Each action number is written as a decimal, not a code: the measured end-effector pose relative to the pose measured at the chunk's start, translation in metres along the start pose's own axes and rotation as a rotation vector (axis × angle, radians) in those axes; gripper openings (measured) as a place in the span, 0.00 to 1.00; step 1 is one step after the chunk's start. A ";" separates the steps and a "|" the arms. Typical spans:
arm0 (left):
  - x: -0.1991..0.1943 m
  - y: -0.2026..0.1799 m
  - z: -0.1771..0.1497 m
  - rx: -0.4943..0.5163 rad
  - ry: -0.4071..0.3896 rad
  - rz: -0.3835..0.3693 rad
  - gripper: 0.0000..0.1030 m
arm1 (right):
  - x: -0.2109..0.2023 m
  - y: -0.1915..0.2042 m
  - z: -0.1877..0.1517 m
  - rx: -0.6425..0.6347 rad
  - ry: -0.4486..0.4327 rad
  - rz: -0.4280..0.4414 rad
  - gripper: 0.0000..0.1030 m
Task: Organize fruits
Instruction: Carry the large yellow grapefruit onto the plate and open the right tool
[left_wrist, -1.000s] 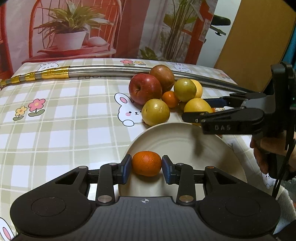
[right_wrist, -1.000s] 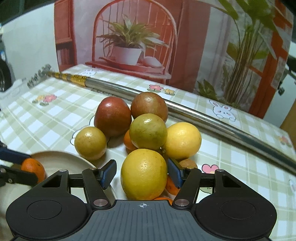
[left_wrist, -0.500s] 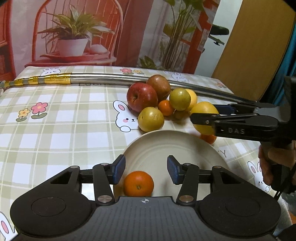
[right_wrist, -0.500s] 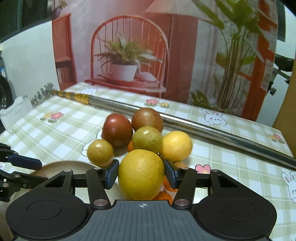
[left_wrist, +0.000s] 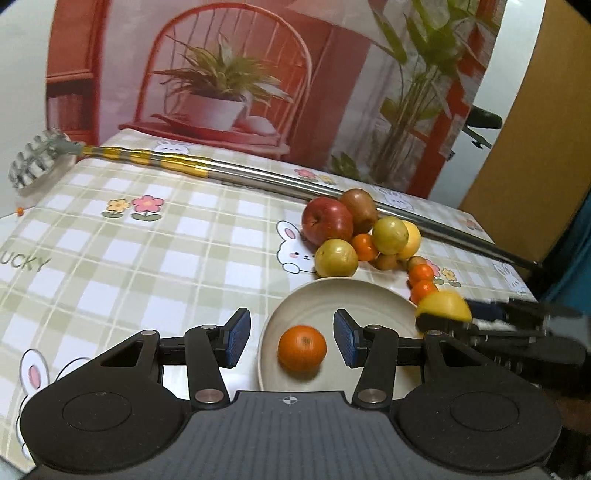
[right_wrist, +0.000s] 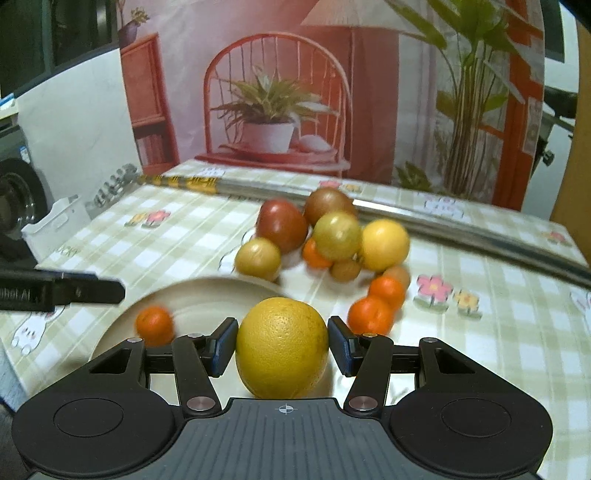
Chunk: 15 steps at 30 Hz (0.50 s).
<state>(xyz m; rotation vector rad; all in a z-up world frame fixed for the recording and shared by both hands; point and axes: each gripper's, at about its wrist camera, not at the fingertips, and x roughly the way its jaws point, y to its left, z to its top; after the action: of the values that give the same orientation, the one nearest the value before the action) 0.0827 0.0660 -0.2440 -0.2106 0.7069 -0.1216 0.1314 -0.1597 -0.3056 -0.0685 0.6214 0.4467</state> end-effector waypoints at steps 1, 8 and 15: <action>-0.003 0.000 0.000 -0.001 -0.005 0.008 0.51 | 0.000 0.002 -0.004 0.000 0.007 0.003 0.48; -0.017 0.000 -0.005 -0.033 -0.032 0.044 0.55 | -0.004 0.012 -0.016 -0.009 0.027 0.005 0.48; -0.021 -0.001 -0.007 -0.040 -0.036 0.062 0.55 | -0.006 0.009 -0.019 0.012 0.035 0.006 0.48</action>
<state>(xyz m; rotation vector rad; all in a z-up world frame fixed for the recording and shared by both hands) 0.0628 0.0680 -0.2359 -0.2282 0.6793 -0.0446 0.1128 -0.1575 -0.3176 -0.0634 0.6583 0.4482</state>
